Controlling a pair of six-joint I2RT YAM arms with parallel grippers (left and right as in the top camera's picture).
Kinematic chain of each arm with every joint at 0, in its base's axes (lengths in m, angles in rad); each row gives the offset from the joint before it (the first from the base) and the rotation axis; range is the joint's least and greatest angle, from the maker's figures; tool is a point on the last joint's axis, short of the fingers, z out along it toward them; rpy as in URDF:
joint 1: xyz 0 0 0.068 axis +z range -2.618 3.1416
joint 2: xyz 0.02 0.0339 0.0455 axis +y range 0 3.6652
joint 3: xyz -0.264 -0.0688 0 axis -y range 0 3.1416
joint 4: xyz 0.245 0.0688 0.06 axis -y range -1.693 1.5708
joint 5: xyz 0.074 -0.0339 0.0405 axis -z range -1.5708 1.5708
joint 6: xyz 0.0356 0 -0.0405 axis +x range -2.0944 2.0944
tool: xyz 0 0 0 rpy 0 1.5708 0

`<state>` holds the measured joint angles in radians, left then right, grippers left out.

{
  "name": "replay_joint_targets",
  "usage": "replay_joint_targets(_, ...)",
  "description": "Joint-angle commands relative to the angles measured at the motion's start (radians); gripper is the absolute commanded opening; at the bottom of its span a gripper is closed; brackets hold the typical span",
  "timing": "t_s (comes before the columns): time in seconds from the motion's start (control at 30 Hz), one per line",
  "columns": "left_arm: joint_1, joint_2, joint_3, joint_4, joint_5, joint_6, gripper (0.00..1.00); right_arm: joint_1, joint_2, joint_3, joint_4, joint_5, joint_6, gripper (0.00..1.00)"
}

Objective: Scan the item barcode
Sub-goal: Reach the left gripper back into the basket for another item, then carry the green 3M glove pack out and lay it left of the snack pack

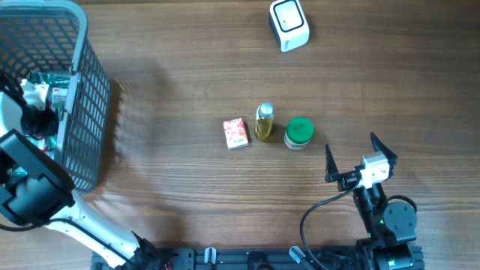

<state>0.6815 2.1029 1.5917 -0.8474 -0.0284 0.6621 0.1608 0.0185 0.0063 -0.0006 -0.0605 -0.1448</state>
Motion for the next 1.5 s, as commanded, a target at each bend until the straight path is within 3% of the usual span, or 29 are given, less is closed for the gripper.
replay_joint_targets(0.0,0.004,0.038,-0.031,0.003,0.011,-0.039,0.04,-0.005,-0.003,-0.001,0.003,-0.016,-0.012,0.99)
replay_joint_targets(0.23,-0.040,-0.089,-0.008,0.040,0.048,-0.077,0.04,-0.005,-0.003,-0.001,0.003,-0.016,-0.012,1.00)
replay_joint_targets(0.37,-0.097,-0.277,0.074,0.074,0.155,-0.160,0.04,-0.005,-0.003,-0.001,0.003,-0.016,-0.012,1.00)
replay_joint_targets(0.57,-0.201,-0.592,0.184,0.188,0.154,-0.185,0.04,-0.005,-0.003,-0.001,0.003,-0.016,-0.012,1.00)
replay_joint_targets(0.7,-0.293,-0.758,0.187,0.238,0.155,-0.349,0.04,-0.005,-0.003,-0.001,0.003,-0.016,-0.012,1.00)
replay_joint_targets(0.77,-0.395,-0.840,0.187,0.173,0.155,-0.538,0.04,-0.005,-0.003,-0.001,0.003,-0.016,-0.012,0.99)
replay_joint_targets(0.87,-0.530,-0.889,0.187,0.057,0.155,-0.682,0.04,-0.005,-0.003,-0.001,0.003,-0.016,-0.012,1.00)
replay_joint_targets(1.17,-0.933,-0.743,0.183,-0.233,0.143,-0.753,0.04,-0.005,-0.003,-0.001,0.003,-0.016,-0.012,1.00)
replay_joint_targets(1.47,-1.047,-0.462,0.021,-0.290,0.103,-1.013,0.09,-0.005,-0.003,-0.001,0.003,-0.016,-0.012,1.00)
